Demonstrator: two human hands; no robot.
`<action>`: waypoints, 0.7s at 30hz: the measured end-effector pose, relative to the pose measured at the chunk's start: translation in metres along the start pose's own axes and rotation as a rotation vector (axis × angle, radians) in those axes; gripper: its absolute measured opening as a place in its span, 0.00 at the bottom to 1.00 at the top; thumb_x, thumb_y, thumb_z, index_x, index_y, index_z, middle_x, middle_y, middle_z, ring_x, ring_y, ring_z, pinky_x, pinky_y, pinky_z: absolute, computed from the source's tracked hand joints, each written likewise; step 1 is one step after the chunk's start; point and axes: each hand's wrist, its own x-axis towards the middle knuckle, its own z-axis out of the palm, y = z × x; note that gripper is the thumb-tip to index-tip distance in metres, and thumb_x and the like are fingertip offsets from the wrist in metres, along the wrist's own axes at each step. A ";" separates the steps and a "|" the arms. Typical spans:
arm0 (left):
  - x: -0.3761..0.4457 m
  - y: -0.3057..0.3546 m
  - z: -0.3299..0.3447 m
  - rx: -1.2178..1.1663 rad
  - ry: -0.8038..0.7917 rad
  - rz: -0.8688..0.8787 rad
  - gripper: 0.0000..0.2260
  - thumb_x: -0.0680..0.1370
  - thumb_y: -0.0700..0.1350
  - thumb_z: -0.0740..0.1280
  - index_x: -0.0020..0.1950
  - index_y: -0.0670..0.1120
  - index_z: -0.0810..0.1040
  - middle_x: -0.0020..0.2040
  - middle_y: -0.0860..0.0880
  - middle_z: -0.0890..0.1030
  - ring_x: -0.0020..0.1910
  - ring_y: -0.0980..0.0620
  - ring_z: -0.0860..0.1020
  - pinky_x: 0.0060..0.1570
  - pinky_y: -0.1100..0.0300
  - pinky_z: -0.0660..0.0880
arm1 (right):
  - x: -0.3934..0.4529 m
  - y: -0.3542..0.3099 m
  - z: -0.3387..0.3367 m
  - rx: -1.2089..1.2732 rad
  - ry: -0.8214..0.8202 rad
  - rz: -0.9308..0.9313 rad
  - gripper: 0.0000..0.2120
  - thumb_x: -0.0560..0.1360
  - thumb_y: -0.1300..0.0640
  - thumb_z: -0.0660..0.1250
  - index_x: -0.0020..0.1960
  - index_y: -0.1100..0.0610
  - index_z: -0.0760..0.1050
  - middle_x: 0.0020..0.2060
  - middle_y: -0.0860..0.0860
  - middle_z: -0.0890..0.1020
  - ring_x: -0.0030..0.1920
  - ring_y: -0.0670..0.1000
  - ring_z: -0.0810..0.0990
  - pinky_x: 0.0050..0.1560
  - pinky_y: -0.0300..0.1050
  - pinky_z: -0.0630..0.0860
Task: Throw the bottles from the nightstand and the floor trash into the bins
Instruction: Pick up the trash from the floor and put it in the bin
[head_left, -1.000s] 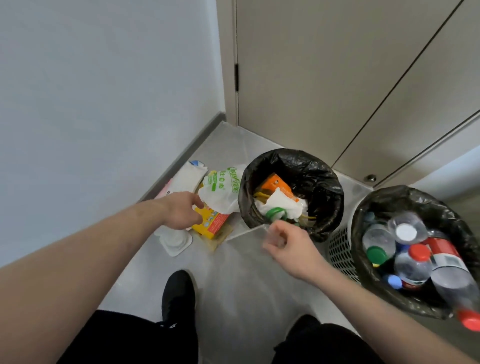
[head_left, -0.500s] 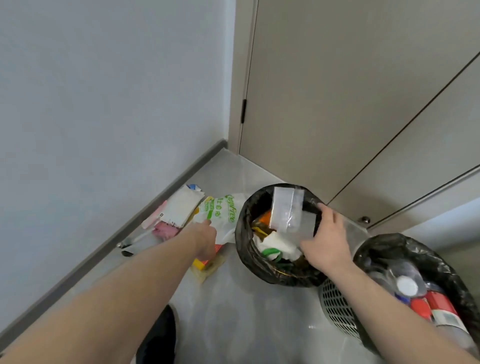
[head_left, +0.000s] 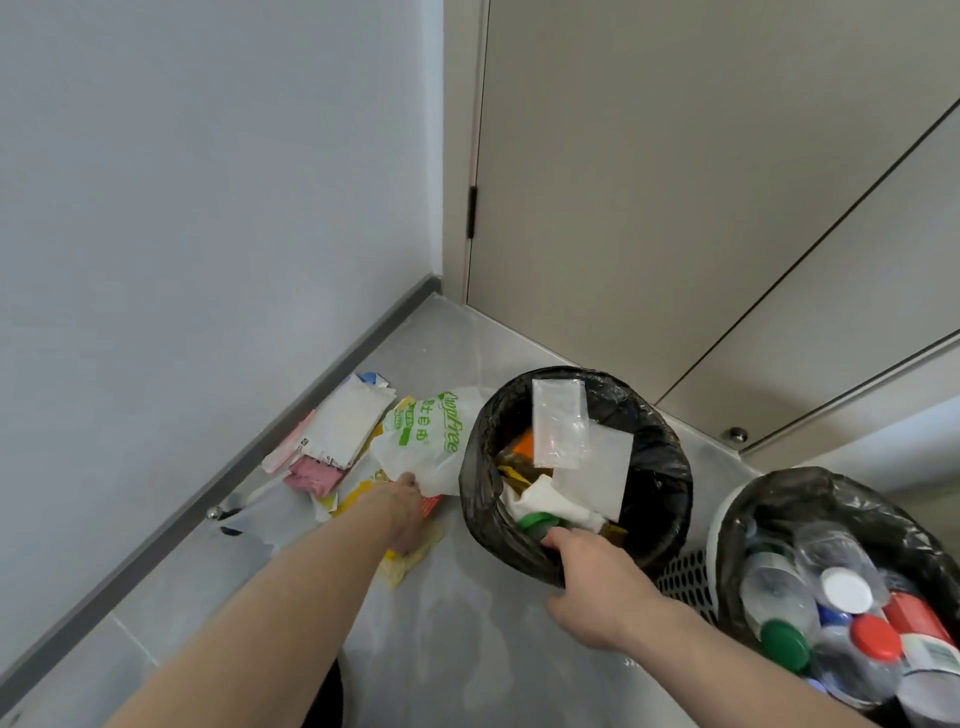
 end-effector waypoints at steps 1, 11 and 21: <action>-0.005 -0.001 -0.004 -0.024 0.010 -0.009 0.28 0.79 0.47 0.65 0.77 0.39 0.65 0.75 0.45 0.63 0.66 0.42 0.76 0.65 0.49 0.76 | 0.000 0.000 0.001 0.002 -0.021 0.005 0.32 0.73 0.59 0.67 0.76 0.48 0.68 0.68 0.49 0.75 0.69 0.54 0.75 0.69 0.47 0.73; -0.109 -0.058 -0.100 -0.041 0.302 -0.014 0.25 0.74 0.44 0.63 0.72 0.42 0.70 0.72 0.47 0.70 0.64 0.43 0.77 0.62 0.47 0.77 | -0.041 -0.013 -0.005 -0.018 -0.367 0.111 0.28 0.70 0.49 0.74 0.69 0.53 0.76 0.62 0.54 0.79 0.58 0.56 0.83 0.60 0.52 0.82; -0.303 0.007 -0.186 -0.385 0.639 0.302 0.20 0.77 0.44 0.65 0.70 0.51 0.77 0.65 0.52 0.79 0.61 0.53 0.78 0.62 0.57 0.75 | -0.134 -0.001 -0.056 0.398 0.089 -0.011 0.24 0.74 0.53 0.75 0.69 0.49 0.74 0.60 0.45 0.79 0.58 0.48 0.79 0.58 0.40 0.75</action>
